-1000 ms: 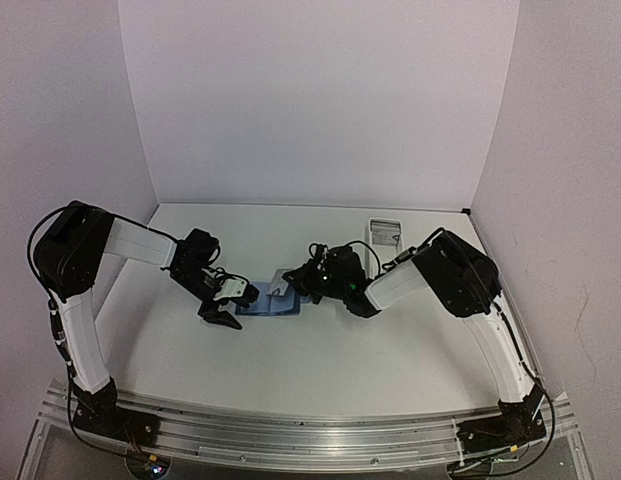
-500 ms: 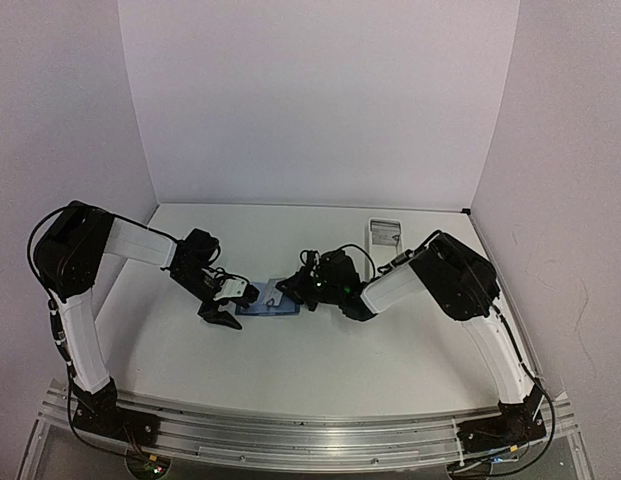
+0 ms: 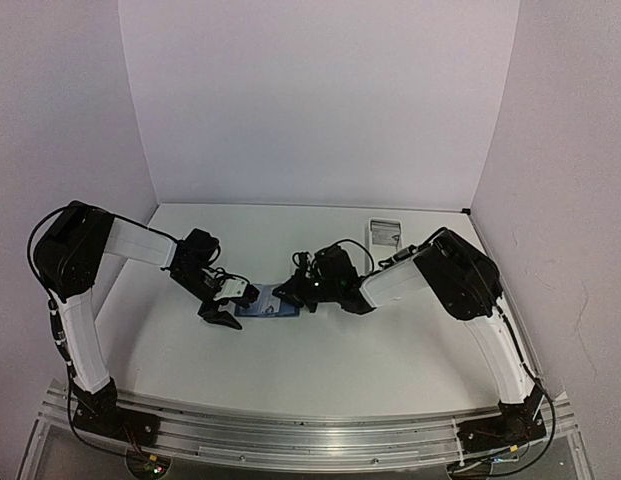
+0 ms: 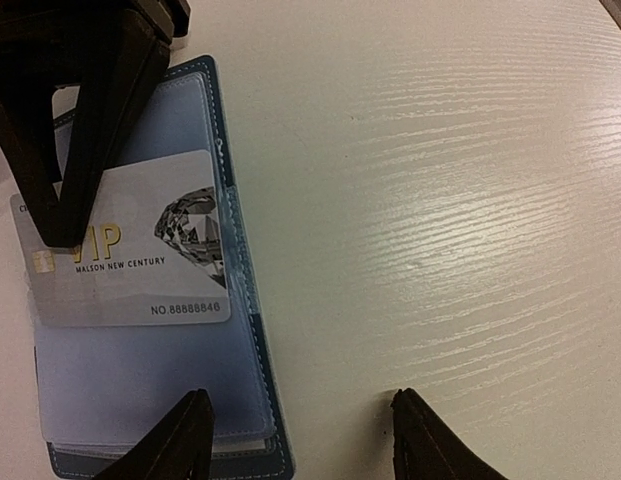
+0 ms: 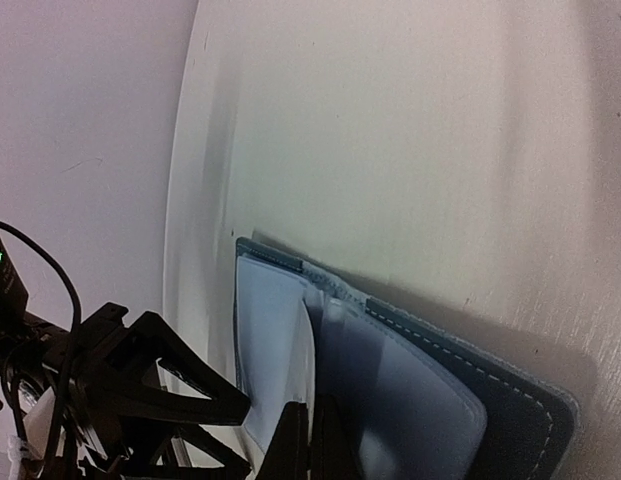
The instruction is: Put the credit cards into the card holder
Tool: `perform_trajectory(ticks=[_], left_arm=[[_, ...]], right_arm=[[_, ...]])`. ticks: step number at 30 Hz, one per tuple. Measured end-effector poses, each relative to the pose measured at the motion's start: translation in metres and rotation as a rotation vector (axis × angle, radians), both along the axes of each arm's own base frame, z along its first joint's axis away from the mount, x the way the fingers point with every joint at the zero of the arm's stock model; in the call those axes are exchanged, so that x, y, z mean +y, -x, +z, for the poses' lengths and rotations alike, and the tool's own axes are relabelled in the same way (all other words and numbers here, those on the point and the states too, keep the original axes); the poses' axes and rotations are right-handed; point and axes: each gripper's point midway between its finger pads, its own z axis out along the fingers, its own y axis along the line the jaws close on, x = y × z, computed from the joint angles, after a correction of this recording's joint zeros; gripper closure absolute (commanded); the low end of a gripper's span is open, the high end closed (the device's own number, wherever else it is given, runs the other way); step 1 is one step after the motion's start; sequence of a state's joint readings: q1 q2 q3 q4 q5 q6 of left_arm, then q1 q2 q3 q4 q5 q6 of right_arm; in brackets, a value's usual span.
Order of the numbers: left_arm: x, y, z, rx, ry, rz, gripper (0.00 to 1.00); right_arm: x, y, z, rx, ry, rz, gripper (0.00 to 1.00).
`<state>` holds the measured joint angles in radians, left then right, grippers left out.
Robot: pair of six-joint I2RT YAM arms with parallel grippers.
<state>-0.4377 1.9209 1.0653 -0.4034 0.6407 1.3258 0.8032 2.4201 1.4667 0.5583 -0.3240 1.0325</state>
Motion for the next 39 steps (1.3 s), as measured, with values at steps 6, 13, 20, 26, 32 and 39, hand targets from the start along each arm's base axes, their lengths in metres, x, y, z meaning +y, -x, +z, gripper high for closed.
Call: perform_trajectory(ticks=[6,13,20,26,32,39], left_arm=[[0.0,0.0,0.0,-0.001,0.0,-0.001,0.39],[0.0,0.001,0.0,0.006,-0.002,-0.002,0.39],[0.011,0.005,0.015,0.102,-0.032,0.01,0.37],[0.031,-0.006,0.019,0.101,-0.053,0.048,0.41],[0.041,-0.023,0.008,0.021,-0.104,0.071,0.47],[0.035,-0.036,0.002,-0.079,-0.082,0.065,0.52]], right_arm=[[0.001,0.0,0.001,0.01,0.018,0.01,1.0],[0.014,-0.005,0.0,0.036,0.007,0.014,0.91],[0.017,-0.004,0.007,0.003,0.016,0.028,0.52],[0.021,-0.006,0.016,-0.06,0.098,0.054,0.31],[0.016,-0.011,0.021,-0.098,0.196,0.034,0.06],[0.017,-0.015,0.029,-0.123,0.247,0.015,0.04]])
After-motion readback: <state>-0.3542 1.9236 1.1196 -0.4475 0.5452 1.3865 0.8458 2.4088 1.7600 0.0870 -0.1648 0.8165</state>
